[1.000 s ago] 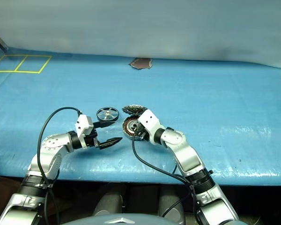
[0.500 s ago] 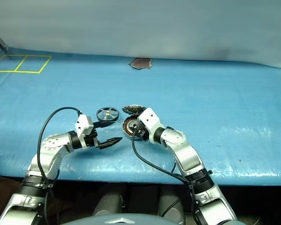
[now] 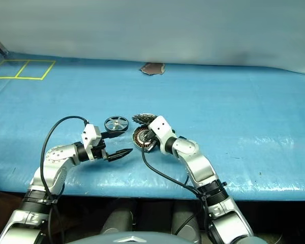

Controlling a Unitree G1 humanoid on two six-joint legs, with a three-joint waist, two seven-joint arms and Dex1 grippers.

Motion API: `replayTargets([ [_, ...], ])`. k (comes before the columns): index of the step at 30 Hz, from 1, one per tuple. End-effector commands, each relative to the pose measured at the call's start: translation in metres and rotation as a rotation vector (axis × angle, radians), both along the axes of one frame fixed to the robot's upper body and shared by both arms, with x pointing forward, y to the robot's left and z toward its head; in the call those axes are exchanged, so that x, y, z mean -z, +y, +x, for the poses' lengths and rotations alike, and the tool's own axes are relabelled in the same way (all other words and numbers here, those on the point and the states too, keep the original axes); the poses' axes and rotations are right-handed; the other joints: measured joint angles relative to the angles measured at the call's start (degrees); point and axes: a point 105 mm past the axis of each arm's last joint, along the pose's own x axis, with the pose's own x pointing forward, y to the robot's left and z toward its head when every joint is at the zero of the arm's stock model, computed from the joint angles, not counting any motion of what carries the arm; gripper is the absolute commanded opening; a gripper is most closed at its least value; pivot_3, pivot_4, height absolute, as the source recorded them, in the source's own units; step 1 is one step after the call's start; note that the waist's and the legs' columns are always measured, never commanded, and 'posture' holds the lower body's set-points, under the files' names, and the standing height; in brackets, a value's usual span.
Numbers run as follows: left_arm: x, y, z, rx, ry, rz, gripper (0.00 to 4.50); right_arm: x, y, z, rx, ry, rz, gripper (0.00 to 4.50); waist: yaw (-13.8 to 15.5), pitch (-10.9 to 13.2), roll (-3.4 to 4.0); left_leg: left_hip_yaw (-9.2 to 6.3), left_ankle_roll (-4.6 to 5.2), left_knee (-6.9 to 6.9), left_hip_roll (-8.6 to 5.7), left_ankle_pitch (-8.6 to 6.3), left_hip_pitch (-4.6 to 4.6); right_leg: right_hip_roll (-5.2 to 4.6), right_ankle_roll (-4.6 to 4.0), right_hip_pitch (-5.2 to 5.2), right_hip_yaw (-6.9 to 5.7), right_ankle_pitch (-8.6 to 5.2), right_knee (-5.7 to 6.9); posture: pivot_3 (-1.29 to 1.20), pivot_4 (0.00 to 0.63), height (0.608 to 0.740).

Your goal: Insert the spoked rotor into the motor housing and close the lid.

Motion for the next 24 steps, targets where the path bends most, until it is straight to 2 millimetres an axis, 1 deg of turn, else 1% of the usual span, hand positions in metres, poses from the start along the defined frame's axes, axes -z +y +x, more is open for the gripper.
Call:
replayTargets([
  [1,-0.007,0.001,0.001,-0.002,-0.042,0.001,4.5,-0.007,0.005,0.003,-0.012,-0.036,0.004,0.09,-0.01,0.0,0.0,0.0,0.0,0.0,0.0,0.0,0.0,0.0,0.0,0.0,0.0,0.0,0.0,0.0,0.15,0.74],
  [6,-0.007,0.002,0.001,-0.007,-0.044,0.003,4.5,0.004,0.004,-0.002,-0.023,-0.013,-0.033,0.09,-0.04,-0.01,0.01,0.0,0.0,0.0,0.0,0.0,0.05,0.01,0.0,0.03,0.0,0.0,0.0,0.0,0.15,0.74],
  [12,-0.007,0.003,0.001,-0.011,-0.044,0.002,4.5,0.008,0.0,-0.005,-0.017,-0.009,-0.038,0.09,-0.01,-0.01,0.01,0.0,0.0,0.0,0.0,0.0,0.07,0.01,0.0,0.05,0.01,0.0,0.01,0.0,0.15,0.74],
  [15,-0.008,0.002,0.003,-0.018,-0.047,-0.01,4.5,0.001,0.0,-0.005,-0.008,-0.029,0.001,0.09,0.01,-0.01,0.01,0.0,0.0,0.0,0.0,0.0,0.06,0.0,0.0,0.05,0.01,0.0,0.01,0.0,0.15,0.74],
  [19,-0.015,0.003,0.007,-0.047,-0.066,-0.048,4.5,-0.022,0.004,-0.007,-0.024,-0.075,0.081,0.09,0.02,-0.01,0.01,0.0,0.0,0.0,0.0,0.0,0.04,0.0,0.0,0.04,0.01,0.0,0.01,0.0,0.15,0.74],
  [22,-0.017,0.005,0.009,-0.061,-0.067,-0.06,4.5,-0.032,0.005,-0.015,-0.053,-0.094,0.106,0.09,-0.06,-0.01,0.01,-0.01,0.0,0.0,0.0,0.0,0.02,0.01,0.0,0.02,0.01,0.0,0.01,0.0,0.15,0.74],
  [24,-0.023,0.01,0.012,-0.098,-0.062,-0.096,4.5,-0.034,0.004,-0.025,-0.08,-0.096,0.11,0.09,-0.02,-0.01,0.01,-0.01,0.0,0.0,0.02,0.0,0.03,0.02,0.0,0.02,0.01,0.0,0.02,0.0,0.15,0.74],
])
